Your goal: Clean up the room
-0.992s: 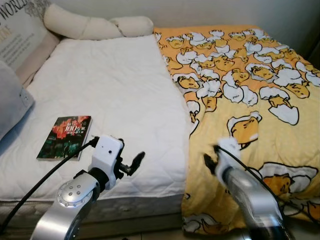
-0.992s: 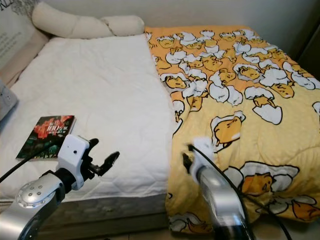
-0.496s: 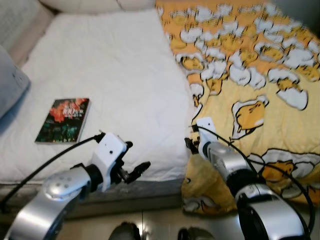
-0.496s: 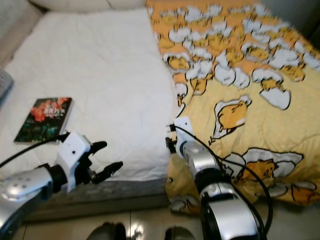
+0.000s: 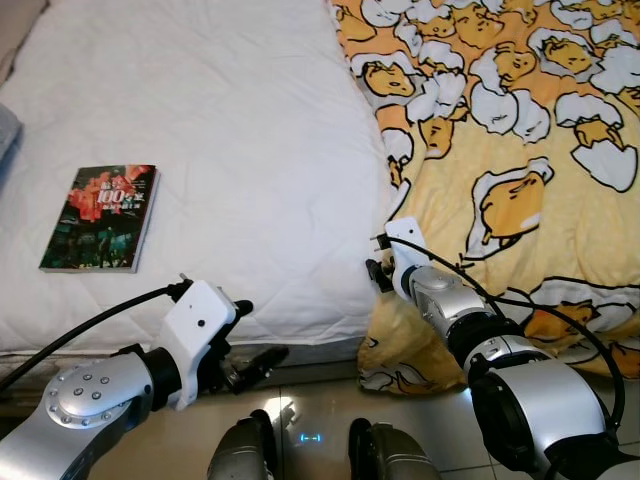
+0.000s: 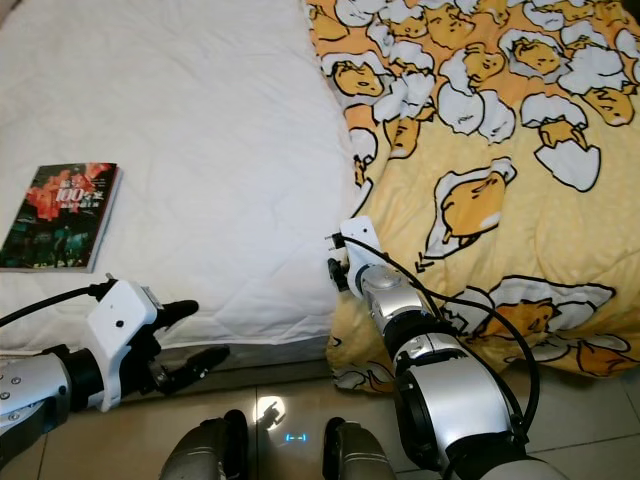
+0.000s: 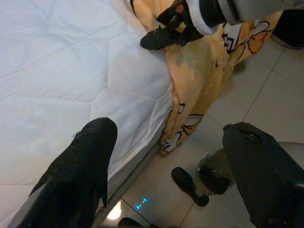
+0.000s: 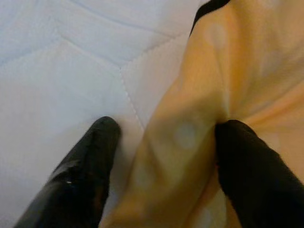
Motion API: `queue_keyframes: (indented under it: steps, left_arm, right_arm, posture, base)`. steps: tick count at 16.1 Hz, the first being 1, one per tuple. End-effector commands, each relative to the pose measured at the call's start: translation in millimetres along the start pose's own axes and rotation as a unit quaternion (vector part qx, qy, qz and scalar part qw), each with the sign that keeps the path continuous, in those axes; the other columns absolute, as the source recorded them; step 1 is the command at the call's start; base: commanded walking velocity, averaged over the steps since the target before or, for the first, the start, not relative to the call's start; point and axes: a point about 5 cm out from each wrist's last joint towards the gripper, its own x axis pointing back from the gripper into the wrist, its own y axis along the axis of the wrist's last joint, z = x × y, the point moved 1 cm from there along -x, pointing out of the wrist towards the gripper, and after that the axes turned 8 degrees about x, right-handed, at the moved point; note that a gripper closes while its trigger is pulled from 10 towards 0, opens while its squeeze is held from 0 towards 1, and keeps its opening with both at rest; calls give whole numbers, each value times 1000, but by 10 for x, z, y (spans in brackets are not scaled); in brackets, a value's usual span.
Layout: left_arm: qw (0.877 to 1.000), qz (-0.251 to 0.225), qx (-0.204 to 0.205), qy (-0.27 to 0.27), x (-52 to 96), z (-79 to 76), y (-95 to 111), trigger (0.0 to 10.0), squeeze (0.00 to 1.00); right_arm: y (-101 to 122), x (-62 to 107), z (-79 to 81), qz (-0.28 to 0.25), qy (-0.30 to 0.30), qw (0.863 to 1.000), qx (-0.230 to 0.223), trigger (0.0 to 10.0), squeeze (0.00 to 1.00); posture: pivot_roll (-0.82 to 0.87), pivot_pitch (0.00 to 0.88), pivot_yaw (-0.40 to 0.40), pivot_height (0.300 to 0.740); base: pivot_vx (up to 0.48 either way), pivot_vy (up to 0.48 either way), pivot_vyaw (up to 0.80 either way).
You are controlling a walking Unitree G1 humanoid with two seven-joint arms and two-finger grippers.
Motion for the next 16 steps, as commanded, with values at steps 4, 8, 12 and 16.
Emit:
queue_keyframes:
  steps: [4, 8, 12, 16]
  left_arm:
    - [1000, -4, 5, 2, 0, -28, 17, 10000, 0]
    - [1000, -4, 6, -2, -15, -41, 20, 10000, 0]
    - [1000, -3, 2, -10, -40, -30, 37, 10000, 0]
    - [1000, 7, -11, -4, -53, 8, 9, 10000, 0]
  right_arm:
    - [-82, -2, 33, 12, 15, 1000, -4, 0, 0]
    - [-122, 0, 61, 12, 26, 1000, -7, 0, 0]
    - [-124, 1, 59, 11, 29, 999, -11, 0, 0]
    - [-109, 9, 22, -1, 39, 999, -13, 0, 0]
  posture:
    - [128, 257, -24, 740]
    - [125, 239, -14, 740]
    - [126, 237, -8, 740]
    - [112, 218, -7, 740]
  base:
    - [0, 0, 0]
    - [0, 0, 0]
    - [0, 0, 0]
    - [0, 0, 0]
